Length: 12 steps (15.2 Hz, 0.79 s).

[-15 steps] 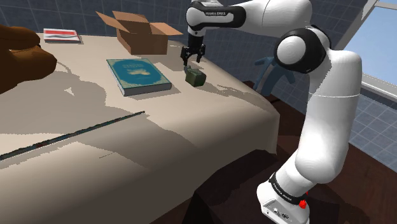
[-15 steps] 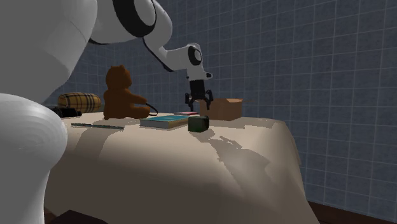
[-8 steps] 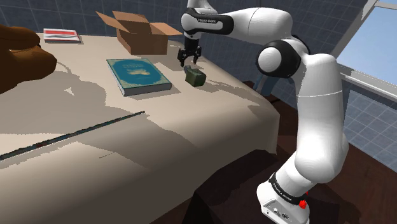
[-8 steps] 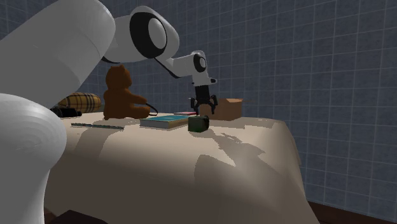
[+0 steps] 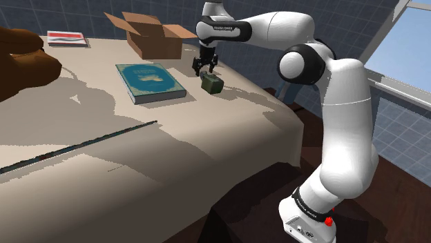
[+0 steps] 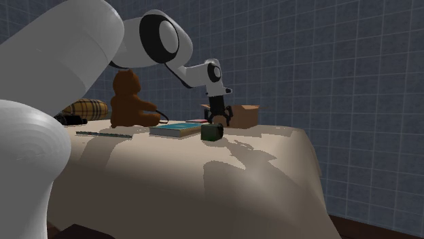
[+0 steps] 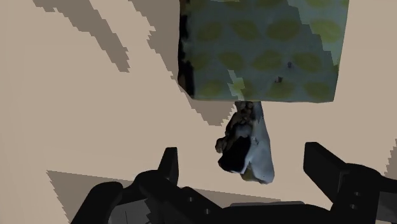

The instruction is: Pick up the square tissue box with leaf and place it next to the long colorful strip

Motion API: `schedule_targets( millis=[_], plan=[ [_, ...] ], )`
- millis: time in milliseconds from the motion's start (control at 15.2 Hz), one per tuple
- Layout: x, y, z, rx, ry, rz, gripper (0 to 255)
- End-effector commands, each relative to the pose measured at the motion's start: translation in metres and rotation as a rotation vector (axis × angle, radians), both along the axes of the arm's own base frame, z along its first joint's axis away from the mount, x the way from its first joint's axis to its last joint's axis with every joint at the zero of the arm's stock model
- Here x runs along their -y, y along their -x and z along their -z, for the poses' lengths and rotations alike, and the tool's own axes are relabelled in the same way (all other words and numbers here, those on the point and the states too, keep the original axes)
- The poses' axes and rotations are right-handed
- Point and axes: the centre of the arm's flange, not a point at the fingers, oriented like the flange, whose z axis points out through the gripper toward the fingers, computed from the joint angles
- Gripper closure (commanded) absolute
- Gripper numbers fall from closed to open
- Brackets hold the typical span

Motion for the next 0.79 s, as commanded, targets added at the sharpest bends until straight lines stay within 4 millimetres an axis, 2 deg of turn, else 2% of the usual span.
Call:
schedule_targets(
  millis=[0,132,198,726],
  plan=[
    [0.0,0.0,0.0002,0.0,0.0,0.0,0],
    [0.0,0.0,0.0001,0.0,0.0,0.0,0],
    [0.0,0.0,0.0001,0.0,0.0,0.0,255],
    [0.0001,0.0,0.0002,0.0,0.0,0.0,255]
  ],
)
